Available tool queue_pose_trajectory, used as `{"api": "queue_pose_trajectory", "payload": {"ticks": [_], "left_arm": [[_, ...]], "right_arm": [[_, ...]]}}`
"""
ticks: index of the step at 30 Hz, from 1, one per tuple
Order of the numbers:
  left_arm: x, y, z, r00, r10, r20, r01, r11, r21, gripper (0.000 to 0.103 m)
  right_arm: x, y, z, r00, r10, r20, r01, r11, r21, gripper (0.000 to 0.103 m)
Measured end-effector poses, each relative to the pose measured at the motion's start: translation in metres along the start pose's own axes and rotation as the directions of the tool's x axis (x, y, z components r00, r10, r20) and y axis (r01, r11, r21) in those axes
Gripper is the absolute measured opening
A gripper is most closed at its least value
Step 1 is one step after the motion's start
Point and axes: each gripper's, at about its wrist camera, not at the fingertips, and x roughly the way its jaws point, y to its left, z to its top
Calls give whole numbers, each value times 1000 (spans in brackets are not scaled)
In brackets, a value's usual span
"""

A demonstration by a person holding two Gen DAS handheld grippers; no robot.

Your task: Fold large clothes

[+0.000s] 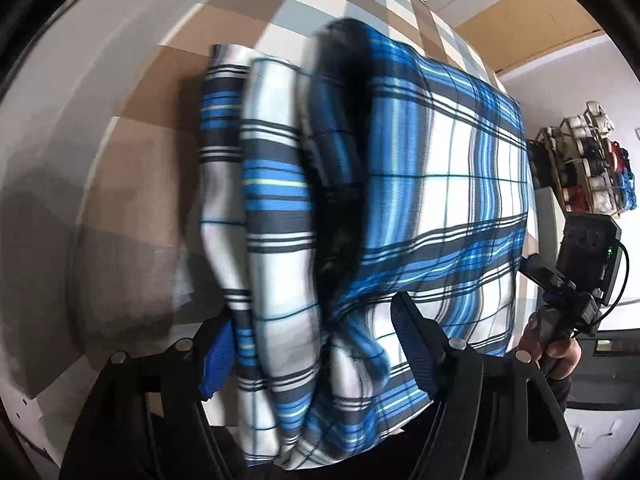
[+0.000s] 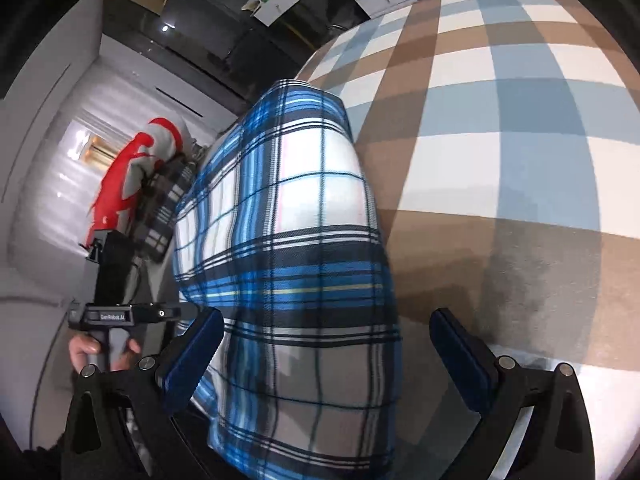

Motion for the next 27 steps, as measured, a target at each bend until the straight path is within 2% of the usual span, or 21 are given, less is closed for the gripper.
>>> {"api": "queue_pose_trajectory", "payload": {"ticks": [1,2,3,4,6,8,9,15,17,19,20,21,22,24,27], "left_arm": [[2,-4,2,1000,-11,-1,11,1000,12,68],[4,-8,3,999,-33,-7,34,999,18,68],[7,-12,5,999,-35,-13,35,999,25,68],[10,-17,7,1000,-18,-17,19,999,35,68],[14,-31,10,1000,8,-24,-7,997,75,68],[20,-48,16,998,52,-21,-49,991,124,68],[23,-55,20,998,52,-21,-49,989,138,68],[53,-106,43,998,-24,-65,37,977,209,68],[68,-130,45,994,-56,-89,77,964,255,68],[77,-144,45,991,-89,-98,112,955,274,68],[76,-147,43,990,-106,-92,127,955,268,68],[73,-147,40,989,-121,-81,138,955,262,68],[70,-145,37,990,-127,-58,138,956,259,68],[61,-139,30,993,-116,1,112,958,263,68],[33,-124,25,988,-106,111,72,958,276,68]], "right_arm": [[1,0,0,1000,-6,-2,6,1000,13,93],[1,-1,0,1000,-16,-7,16,1000,22,71],[0,-2,0,999,-35,-12,35,999,30,61],[-1,-1,-1,999,-40,-5,40,999,27,60],[-6,5,-2,998,-58,3,58,998,-3,50],[-11,10,-5,997,-82,13,82,996,-30,46],[-15,11,-6,995,-100,18,100,994,-36,44],[-64,-18,-13,982,-152,111,148,988,43,43],[-86,-31,-15,969,-186,163,176,981,78,43],[-103,-45,-17,946,-252,204,234,966,109,46],[-107,-49,-18,936,-284,208,263,957,122,52],[-107,-52,-18,930,-307,203,285,950,128,66],[-104,-53,-18,925,-331,187,313,942,118,70],[-96,-42,-18,913,-371,169,368,928,49,77],[-96,-24,-17,880,-439,183,449,893,-13,79]]}}
